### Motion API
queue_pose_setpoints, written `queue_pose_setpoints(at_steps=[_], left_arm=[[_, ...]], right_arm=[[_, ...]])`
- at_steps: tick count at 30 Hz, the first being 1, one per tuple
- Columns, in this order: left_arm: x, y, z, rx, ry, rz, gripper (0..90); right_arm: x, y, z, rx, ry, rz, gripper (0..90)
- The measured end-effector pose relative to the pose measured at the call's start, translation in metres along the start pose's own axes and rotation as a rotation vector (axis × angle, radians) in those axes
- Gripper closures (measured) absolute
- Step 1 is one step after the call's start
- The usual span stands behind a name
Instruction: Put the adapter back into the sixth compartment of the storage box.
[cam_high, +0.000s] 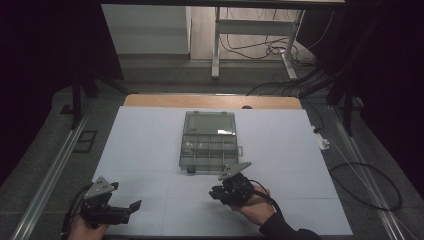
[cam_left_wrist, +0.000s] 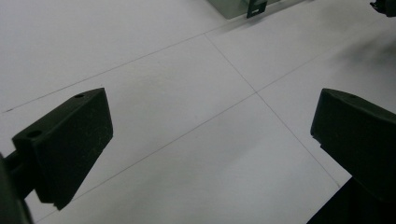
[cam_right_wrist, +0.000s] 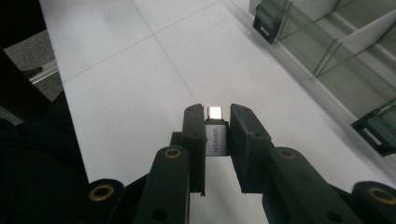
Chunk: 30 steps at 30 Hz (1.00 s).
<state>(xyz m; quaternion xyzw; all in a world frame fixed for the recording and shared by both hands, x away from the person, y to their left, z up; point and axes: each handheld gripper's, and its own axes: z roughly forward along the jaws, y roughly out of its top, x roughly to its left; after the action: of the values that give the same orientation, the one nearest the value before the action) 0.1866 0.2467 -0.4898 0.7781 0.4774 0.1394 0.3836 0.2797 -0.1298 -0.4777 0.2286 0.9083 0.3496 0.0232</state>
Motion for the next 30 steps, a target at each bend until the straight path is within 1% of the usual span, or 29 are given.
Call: queue_pose_setpoints(at_steps=[13,30], left_arm=[[0.001,0.0,0.0,0.001,0.0,-0.002,0.0],[0.001,0.0,0.0,0.002,-0.002,-0.01,0.0]], right_arm=[[-0.015,0.014,0.002,-0.044,-0.016,0.039,76.2],[-0.032,0.032,0.01,-0.075,-0.05,0.059,76.2]])
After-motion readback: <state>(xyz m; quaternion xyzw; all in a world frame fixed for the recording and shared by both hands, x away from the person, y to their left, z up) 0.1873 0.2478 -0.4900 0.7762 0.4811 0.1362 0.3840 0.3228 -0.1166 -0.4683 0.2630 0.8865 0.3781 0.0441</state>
